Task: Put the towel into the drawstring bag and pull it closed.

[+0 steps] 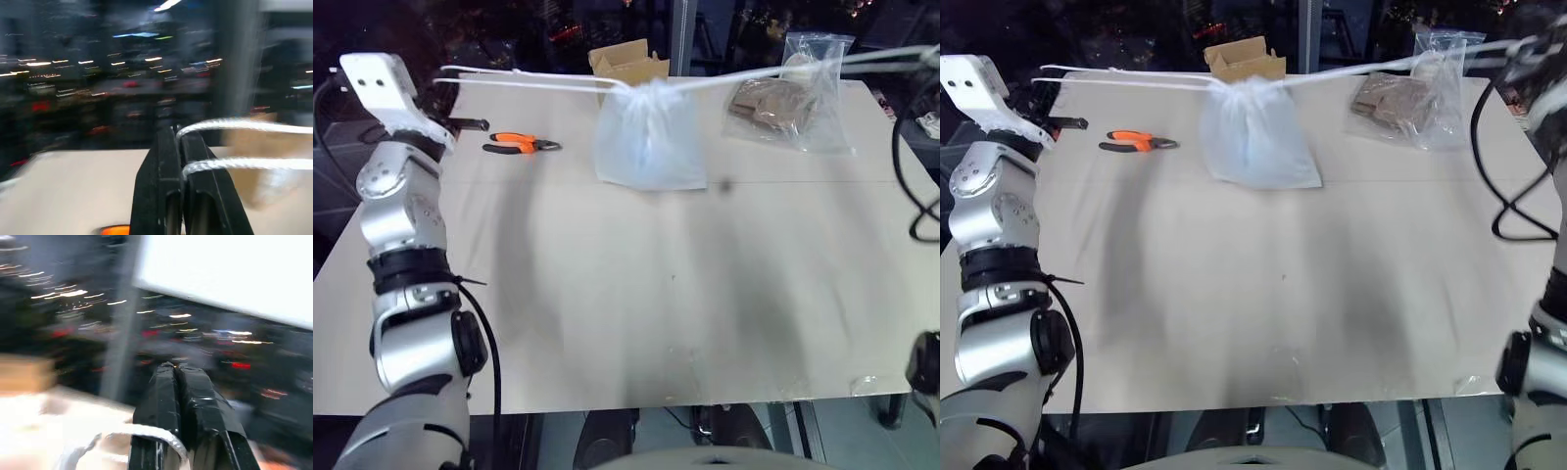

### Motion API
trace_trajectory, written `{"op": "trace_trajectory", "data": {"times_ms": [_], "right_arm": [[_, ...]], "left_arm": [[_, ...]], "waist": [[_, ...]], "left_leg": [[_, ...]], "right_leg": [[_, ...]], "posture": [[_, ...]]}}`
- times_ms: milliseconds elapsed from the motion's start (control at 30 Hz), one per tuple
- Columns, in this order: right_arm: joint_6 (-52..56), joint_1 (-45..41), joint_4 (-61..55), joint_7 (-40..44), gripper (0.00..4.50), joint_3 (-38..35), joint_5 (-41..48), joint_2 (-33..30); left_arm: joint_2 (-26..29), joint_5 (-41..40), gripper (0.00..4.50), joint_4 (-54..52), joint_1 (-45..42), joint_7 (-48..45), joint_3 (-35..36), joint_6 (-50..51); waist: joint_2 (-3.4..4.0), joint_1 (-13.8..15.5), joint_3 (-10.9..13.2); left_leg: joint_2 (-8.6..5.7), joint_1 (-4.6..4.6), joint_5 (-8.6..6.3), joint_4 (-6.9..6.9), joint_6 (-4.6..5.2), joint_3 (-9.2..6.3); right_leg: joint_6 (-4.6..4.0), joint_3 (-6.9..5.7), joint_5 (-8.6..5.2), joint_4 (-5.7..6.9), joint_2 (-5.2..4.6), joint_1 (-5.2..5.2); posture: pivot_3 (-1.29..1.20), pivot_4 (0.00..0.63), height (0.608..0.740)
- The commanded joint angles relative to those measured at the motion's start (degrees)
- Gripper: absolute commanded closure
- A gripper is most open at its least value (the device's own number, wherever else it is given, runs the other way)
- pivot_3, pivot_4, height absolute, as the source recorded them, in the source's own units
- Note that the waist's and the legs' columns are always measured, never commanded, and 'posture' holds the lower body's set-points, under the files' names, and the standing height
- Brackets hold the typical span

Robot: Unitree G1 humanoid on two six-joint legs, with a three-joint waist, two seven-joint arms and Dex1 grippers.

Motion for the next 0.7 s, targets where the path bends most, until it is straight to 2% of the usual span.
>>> {"op": "trace_trajectory", "data": {"times_ms": [33,167,233,267,300,333,367,400,500,600,633,667,700], "right_arm": [[8.0,14.2,-12.6,5.8,4.5,4.3,8.5,-1.0],[5.1,20.8,-13.0,4.7,4.5,14.0,1.3,-0.3],[2.7,20.3,-9.9,3.1,4.5,18.8,-4.1,0.3],[1.7,19.9,-8.5,3.5,4.5,20.4,-5.6,0.5],[0.9,20.0,-7.7,5.2,4.03,21.5,-5.7,0.6],[0.6,21.2,-7.9,8.3,3.9,22.9,-5.7,-1.2],[0.1,22.8,-8.4,11.2,3.61,23.9,-6.1,-3.4],[-0.3,23.9,-8.7,13.2,3.11,24.5,-6.5,-5.0],[1.5,28.8,-10.1,17.2,1.58,21.5,-3.5,-8.7],[1.4,38.2,-12.2,20.4,0.28,16.7,-4.4,-13.8],[1.0,41.1,-13.3,21.5,0.0,14.9,-4.1,-14.8],[2.0,43.3,-15.3,22.7,0.0,12.1,-0.8,-14.3],[2.7,44.7,-16.5,23.4,0.0,10.1,1.8,-13.9]], "left_arm": [[-1.0,-3.1,4.48,-14.7,13.9,-9.2,-8.1,8.1],[-3.4,0.3,4.48,-15.6,17.9,-7.6,-11.3,8.3],[-3.9,1.8,4.48,-15.1,17.5,-7.5,-12.8,8.5],[-3.2,1.6,4.48,-15.4,17.6,-9.2,-13.6,10.2],[-2.1,1.2,4.5,-15.9,18.0,-12.2,-14.2,10.5],[-0.6,1.0,4.5,-16.1,18.8,-14.8,-14.3,10.3],[1.0,0.5,3.95,-16.4,19.7,-17.4,-14.2,10.8],[1.9,0.2,3.61,-16.4,20.2,-19.0,-14.0,11.1],[6.8,1.8,2.16,-16.1,24.1,-25.1,-14.1,9.0],[13.6,2.5,0.9,-16.4,30.8,-31.6,-13.1,9.2],[15.3,2.5,0.33,-17.0,32.8,-33.0,-12.8,9.4],[16.2,1.5,0.06,-18.4,34.1,-33.7,-11.9,10.7],[16.7,0.5,0.06,-19.4,34.8,-34.0,-11.3,11.6]], "waist": [[0.22,-0.1,0.0],[-0.02,-0.1,0.2],[-0.05,-0.1,0.2],[-0.03,-0.1,0.2],[-0.02,-0.1,0.2],[-0.01,-0.1,0.2],[0.0,-0.1,0.2],[-0.01,-0.1,0.2],[-0.01,-0.1,0.2],[-0.01,0.1,0.2],[-0.04,0.1,0.2],[-0.08,0.2,0.1],[-0.07,0.2,0.1]], "left_leg": [[0.04,0.12,-0.02,-0.01,0.02,-0.09],[-0.19,-0.09,-0.29,0.39,0.53,-0.05],[-0.16,0.22,-0.28,0.65,0.54,-0.1],[-0.11,0.67,-0.28,0.72,0.53,-0.09],[-0.03,1.1,-0.29,0.71,0.53,-0.11],[0.01,1.1,-0.28,0.7,0.54,-0.12],[0.05,1.08,-0.25,0.7,0.57,-0.07],[0.07,1.09,-0.22,0.7,0.6,-0.02],[0.07,0.96,-0.21,0.76,0.62,0.03],[0.04,0.77,-0.28,0.69,0.65,0.06],[0.02,0.76,-0.36,0.65,0.67,0.06],[0.01,0.79,-0.4,0.51,0.66,0.06],[-0.02,0.87,-0.42,0.38,0.64,0.05]], "right_leg": [[0.1,0.06,-0.08,0.05,-0.15,0.1],[0.18,0.13,-0.12,0.18,-0.3,-0.19],[-0.14,-0.02,-0.05,0.12,-0.08,0.19],[-0.23,-0.06,-0.04,0.07,0.0,0.66],[-0.14,-0.03,-0.12,0.07,-0.06,0.96],[-0.14,-0.03,-0.12,0.06,-0.09,0.96],[-0.2,0.0,-0.08,0.06,-0.13,0.95],[-0.26,0.02,-0.04,0.06,-0.18,0.94],[-0.47,0.0,0.1,0.09,-0.26,0.85],[-0.34,0.01,0.03,0.08,-0.29,0.65],[-0.24,-0.01,-0.03,0.08,-0.3,0.63],[-0.12,0.0,-0.08,0.06,-0.32,0.63],[-0.05,-0.01,-0.13,0.03,-0.36,0.66]], "posture": [[0.0,0.15,0.74],[0.0,0.15,0.74],[0.0,0.15,0.74],[0.0,0.15,0.74],[0.0,0.15,0.74],[0.0,0.15,0.74],[0.0,0.15,0.74],[0.0,0.15,0.74],[0.0,0.15,0.74],[0.0,0.15,0.74],[0.0,0.15,0.74],[0.0,0.15,0.74],[0.0,0.15,0.74]]}}
